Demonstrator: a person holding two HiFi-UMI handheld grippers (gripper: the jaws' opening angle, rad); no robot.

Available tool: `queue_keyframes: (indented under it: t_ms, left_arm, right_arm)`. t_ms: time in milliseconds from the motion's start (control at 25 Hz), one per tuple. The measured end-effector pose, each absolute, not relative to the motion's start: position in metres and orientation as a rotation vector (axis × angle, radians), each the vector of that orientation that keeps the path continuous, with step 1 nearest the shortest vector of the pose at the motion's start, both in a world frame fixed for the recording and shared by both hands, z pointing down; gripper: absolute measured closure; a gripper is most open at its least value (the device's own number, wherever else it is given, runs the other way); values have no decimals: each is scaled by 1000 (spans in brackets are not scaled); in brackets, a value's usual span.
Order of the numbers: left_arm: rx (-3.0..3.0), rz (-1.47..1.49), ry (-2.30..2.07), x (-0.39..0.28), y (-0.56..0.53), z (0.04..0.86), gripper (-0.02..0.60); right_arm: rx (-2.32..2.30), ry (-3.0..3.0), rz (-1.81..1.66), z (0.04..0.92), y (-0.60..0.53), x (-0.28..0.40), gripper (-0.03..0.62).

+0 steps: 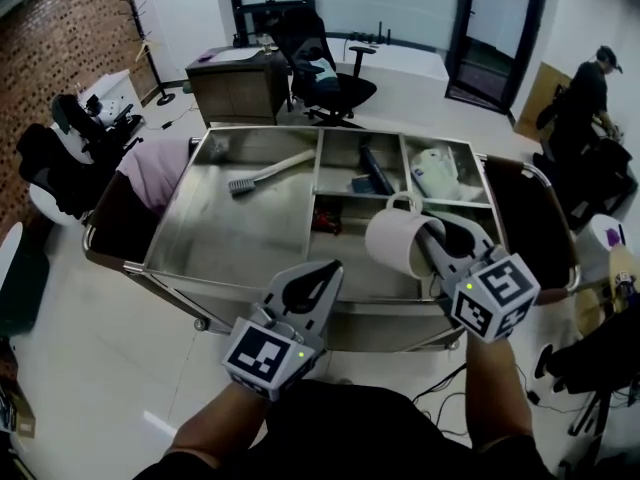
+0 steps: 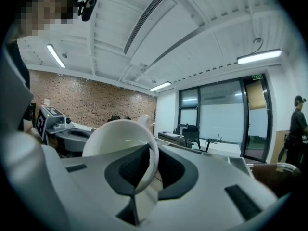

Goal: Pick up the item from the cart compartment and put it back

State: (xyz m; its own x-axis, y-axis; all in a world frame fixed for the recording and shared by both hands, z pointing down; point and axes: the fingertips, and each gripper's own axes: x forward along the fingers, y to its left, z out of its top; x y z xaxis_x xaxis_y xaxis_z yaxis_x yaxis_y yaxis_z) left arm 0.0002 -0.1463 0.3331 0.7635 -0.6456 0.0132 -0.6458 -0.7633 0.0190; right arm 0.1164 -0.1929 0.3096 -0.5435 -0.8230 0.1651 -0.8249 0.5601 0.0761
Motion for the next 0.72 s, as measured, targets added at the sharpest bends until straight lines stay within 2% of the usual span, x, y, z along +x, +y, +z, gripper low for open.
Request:
queue_keyframes:
  t_ms: [280, 720]
  left_arm:
    - [2929, -3, -1090, -3, -152, 330, 581]
    - [2918, -6, -1106, -7, -165, 332, 581]
  right_arm:
    - [1289, -2453, 3, 330, -252, 100, 530]
    - [965, -2152, 114, 407, -309, 67, 531]
